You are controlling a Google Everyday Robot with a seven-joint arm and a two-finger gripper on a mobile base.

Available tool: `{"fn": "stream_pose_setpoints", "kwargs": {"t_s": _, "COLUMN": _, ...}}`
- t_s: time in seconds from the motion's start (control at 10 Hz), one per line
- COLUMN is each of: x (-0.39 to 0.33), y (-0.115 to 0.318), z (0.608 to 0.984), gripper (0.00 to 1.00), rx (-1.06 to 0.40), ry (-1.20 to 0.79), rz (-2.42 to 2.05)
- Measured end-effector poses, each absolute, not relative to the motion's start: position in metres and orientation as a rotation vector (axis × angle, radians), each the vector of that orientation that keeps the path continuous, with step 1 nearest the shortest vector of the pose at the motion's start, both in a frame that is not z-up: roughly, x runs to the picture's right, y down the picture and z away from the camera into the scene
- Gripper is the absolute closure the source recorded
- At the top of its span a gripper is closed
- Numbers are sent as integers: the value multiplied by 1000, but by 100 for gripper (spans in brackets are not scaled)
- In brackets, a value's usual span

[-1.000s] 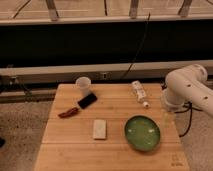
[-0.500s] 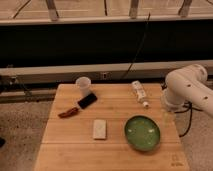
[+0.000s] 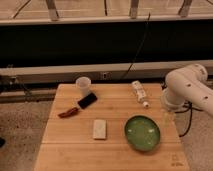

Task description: Place the white sponge in the ceramic bowl

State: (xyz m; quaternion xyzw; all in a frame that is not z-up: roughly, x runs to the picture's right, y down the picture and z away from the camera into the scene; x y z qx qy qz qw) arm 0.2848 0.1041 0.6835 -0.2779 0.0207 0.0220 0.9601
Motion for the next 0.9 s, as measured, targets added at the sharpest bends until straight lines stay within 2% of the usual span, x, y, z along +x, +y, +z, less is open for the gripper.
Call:
{"fn": "stream_pose_setpoints", "kwargs": {"t_s": 0.5, "x": 278, "y": 103, "z": 684, "gripper": 20, "rx": -564, "ry": 43, "rz": 20}}
{"fn": "stream_pose_setpoints", "kwargs": {"t_s": 0.9, "x": 212, "y": 102, "z": 687, "gripper": 20, "rx": -579, "ry": 29, "rz": -98}}
